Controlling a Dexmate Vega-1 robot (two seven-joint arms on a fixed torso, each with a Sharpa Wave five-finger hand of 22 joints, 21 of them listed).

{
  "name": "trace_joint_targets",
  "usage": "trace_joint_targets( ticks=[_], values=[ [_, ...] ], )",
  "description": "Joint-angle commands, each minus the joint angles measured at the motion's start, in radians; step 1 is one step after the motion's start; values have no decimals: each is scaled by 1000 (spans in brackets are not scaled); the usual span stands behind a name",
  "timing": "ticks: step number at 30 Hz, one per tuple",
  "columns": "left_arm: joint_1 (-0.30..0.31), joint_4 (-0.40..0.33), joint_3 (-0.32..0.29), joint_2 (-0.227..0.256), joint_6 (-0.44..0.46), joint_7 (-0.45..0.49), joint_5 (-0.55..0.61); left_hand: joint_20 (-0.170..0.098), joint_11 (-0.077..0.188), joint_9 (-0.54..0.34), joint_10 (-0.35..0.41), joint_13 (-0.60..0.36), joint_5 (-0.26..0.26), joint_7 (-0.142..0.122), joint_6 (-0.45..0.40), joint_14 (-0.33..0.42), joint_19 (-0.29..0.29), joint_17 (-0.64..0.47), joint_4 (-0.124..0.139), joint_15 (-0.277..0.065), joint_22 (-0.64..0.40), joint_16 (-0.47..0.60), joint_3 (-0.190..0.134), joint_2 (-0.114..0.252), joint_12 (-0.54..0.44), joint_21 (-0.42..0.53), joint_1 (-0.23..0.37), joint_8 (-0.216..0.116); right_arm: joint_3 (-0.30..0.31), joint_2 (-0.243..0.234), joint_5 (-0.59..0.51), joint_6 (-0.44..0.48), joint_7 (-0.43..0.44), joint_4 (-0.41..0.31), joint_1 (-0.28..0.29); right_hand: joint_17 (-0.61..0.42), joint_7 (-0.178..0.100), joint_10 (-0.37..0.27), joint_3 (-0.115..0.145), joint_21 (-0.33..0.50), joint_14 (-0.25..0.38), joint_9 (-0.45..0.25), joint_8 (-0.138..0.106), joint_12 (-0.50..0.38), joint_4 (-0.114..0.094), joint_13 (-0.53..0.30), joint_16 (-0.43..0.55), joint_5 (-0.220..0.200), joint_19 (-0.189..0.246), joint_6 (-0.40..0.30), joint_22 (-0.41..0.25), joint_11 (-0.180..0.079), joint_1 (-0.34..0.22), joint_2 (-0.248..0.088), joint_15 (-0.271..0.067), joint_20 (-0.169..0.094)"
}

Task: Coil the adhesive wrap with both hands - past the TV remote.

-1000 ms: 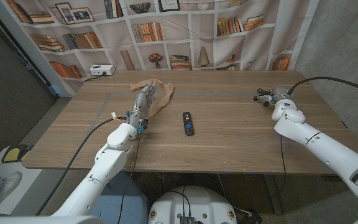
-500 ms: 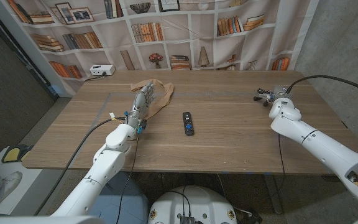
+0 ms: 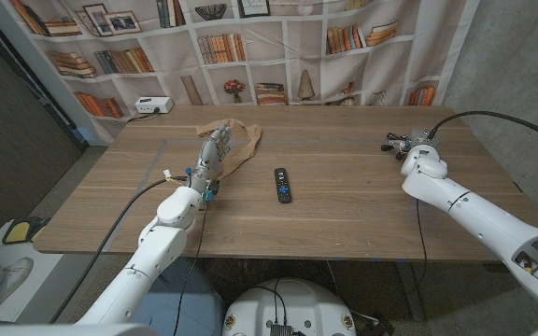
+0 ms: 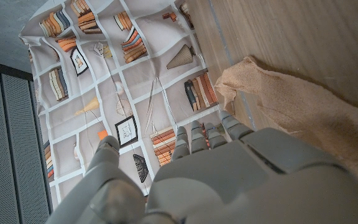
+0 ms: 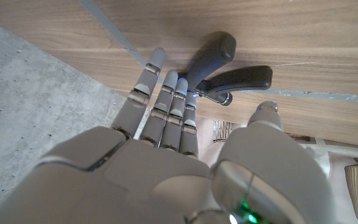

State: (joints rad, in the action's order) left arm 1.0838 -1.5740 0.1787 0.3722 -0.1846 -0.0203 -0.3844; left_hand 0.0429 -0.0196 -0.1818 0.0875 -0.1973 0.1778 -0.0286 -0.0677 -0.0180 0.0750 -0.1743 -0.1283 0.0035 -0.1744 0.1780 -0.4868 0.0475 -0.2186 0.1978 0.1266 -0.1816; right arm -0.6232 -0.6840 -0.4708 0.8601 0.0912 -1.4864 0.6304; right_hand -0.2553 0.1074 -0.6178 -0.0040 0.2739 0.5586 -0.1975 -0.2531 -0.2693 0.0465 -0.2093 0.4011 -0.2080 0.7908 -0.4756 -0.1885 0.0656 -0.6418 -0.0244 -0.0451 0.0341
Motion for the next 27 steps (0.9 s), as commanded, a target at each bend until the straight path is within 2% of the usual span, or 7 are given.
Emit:
trace_joint_targets(
  ticks=[1, 17, 18, 20, 27],
  values=[
    [-2, 9, -1, 0, -3, -6, -5, 2, 2, -2, 8, -5, 3, 1, -1, -5, 3, -2, -5, -3, -4, 5, -1, 6, -4, 0, 2, -6, -27, 20, -16, 40, -10, 34, -29, 0, -2, 5, 4, -2, -4, -2, 6, 8, 3, -1, -10, -9, -9, -4, -5, -1, -1, -1, 6, 13],
    [-9, 22, 0, -4, -6, -7, -4, 2, 6, -1, 8, -5, 3, 1, -3, -5, 1, -2, -5, -3, -4, 4, -1, 6, -3, 0, 2, -7, -57, 38, -27, 76, -31, 88, -58, 0, -1, 16, 0, -8, -12, -2, 13, 17, 0, -1, -18, -12, -21, 4, -5, 3, 5, -2, 13, 22],
    [-10, 22, 1, -5, -5, -7, -4, 1, -3, -1, 9, -5, 3, 0, -3, -5, 1, -2, -5, -3, -4, 4, 0, 6, -4, 0, 3, -7, -58, 38, -27, 73, -30, 91, -58, 0, -1, 16, 0, -8, -11, -2, 13, 17, 0, -2, -18, -12, -21, 4, -5, 3, 6, -2, 12, 22],
    [-10, 23, 1, -5, -6, -7, -3, 1, -5, -1, 10, -5, 3, -1, -4, -5, 1, -2, -5, -2, -4, 5, 0, 6, -4, 0, 2, -8, -61, 37, -26, 76, -38, 96, -62, -1, 0, 16, -1, -8, -11, -2, 13, 17, -1, -2, -18, -13, -21, 3, -5, 4, 8, -3, 13, 22],
    [-13, 25, 3, -8, -4, -6, 0, 1, 1, -1, 9, -5, 3, -1, -5, -5, 1, -2, -5, -2, -4, 5, 0, 6, -4, 0, 3, -8, -63, 44, -20, 83, -48, 116, -72, -3, -1, 7, -4, -9, -6, -2, 12, 15, -6, -2, -17, -13, -21, -2, -5, 6, 16, -5, 11, 24]
  ],
)
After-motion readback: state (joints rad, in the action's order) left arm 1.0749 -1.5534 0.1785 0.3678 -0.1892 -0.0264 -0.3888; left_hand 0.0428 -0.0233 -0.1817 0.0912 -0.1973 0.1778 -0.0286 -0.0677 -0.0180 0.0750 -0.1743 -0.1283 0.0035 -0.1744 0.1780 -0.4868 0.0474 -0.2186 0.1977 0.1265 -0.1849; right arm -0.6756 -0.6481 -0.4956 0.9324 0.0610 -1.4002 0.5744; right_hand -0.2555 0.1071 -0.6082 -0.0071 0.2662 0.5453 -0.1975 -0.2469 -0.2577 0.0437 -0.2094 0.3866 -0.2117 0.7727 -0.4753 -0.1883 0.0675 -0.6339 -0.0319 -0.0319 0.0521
